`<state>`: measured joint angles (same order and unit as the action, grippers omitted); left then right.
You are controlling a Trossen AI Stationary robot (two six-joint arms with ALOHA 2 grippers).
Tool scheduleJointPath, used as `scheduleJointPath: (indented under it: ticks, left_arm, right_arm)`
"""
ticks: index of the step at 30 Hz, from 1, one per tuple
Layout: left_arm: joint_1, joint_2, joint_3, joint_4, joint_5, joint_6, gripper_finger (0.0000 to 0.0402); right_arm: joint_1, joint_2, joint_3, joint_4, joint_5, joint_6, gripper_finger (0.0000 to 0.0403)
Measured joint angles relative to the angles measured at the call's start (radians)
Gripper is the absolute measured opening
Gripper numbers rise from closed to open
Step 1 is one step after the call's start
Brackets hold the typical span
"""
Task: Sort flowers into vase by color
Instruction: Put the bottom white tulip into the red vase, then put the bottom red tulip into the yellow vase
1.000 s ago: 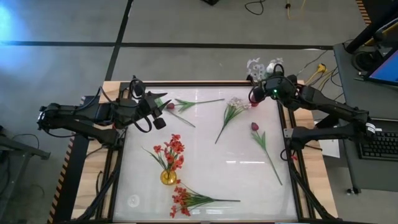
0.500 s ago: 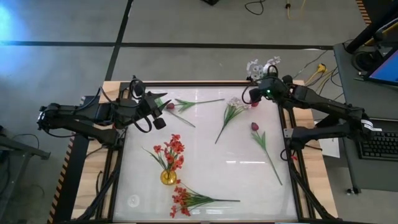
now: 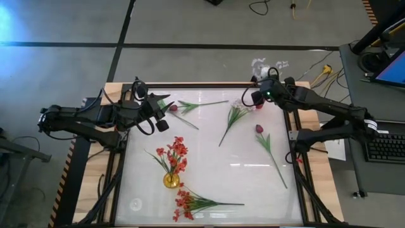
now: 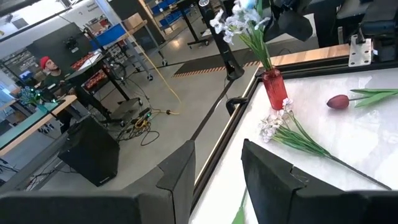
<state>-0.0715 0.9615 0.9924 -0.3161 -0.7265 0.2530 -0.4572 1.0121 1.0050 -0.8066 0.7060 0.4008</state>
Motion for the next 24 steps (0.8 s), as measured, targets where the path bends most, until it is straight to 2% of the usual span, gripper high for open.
scheduleJointPath:
  ticks: [6,12,18,21,24]
  left_arm:
    - [0.0,0.0,0.0,-0.001,0.0,-0.007,0.0117]
    - [0.0,0.0,0.0,-0.003,0.0,0.002,0.0117]
    - [0.0,-0.001,0.0,0.0,0.001,0.103,0.0116]
    - [0.0,-0.003,0.0,0.054,0.001,0.186,0.0116]
    - [0.0,-0.004,0.021,0.1,0.002,0.186,0.0116]
  right_arm:
    - [0.0,-0.034,0.0,-0.022,-0.007,0.052,0.0166]
    - [0.0,-0.062,0.021,-0.132,-0.066,0.129,0.022]
    - [0.0,-0.067,0.086,-0.226,-0.195,0.162,0.0243]
    - [0.0,-0.067,0.138,-0.298,-0.25,0.18,0.0244]
    - [0.0,-0.068,0.17,-0.352,-0.333,0.191,0.024]
